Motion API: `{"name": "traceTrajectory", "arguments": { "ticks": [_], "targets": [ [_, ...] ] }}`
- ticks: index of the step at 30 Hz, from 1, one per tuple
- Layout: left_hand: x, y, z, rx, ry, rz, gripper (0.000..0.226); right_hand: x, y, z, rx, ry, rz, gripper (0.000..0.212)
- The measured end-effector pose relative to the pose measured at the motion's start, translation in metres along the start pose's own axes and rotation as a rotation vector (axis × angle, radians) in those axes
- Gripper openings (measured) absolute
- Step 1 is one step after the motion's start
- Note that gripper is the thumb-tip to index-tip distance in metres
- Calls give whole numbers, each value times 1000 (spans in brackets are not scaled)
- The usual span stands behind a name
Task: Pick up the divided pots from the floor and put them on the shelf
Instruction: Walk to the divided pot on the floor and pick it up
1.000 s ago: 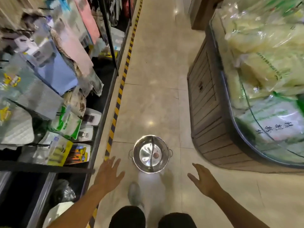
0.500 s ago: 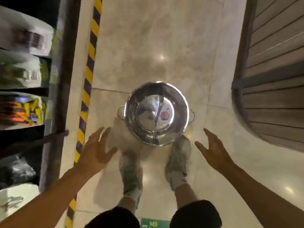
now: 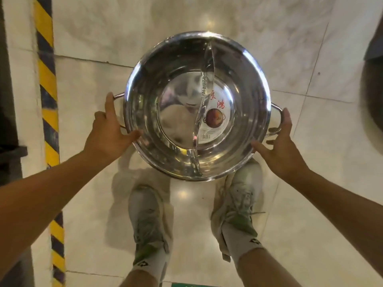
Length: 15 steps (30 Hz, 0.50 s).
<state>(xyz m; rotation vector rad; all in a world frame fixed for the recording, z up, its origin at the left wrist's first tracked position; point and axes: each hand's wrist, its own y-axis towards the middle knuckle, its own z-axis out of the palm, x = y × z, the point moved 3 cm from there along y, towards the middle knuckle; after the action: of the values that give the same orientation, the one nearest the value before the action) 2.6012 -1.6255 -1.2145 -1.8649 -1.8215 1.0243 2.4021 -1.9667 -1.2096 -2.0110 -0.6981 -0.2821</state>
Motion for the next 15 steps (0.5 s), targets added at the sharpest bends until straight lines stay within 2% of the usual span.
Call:
{"name": "traceTrajectory", "arguments": {
  "ticks": [5, 8, 12, 15],
  "targets": [
    [2, 5, 11, -91, -121, 42, 114, -11, 13, 3, -149, 80, 21, 102],
    [7, -3, -5, -106, -103, 100, 113, -8, 6, -4, -195, 178, 44, 97],
    [5, -43, -61, -102, -131, 152, 115, 26, -36, -34, -210, 238, 27, 95],
    [-14, -96, -127, -115, -178, 153, 112, 75, -86, -81, -230, 268, -1, 93]
  ]
}}
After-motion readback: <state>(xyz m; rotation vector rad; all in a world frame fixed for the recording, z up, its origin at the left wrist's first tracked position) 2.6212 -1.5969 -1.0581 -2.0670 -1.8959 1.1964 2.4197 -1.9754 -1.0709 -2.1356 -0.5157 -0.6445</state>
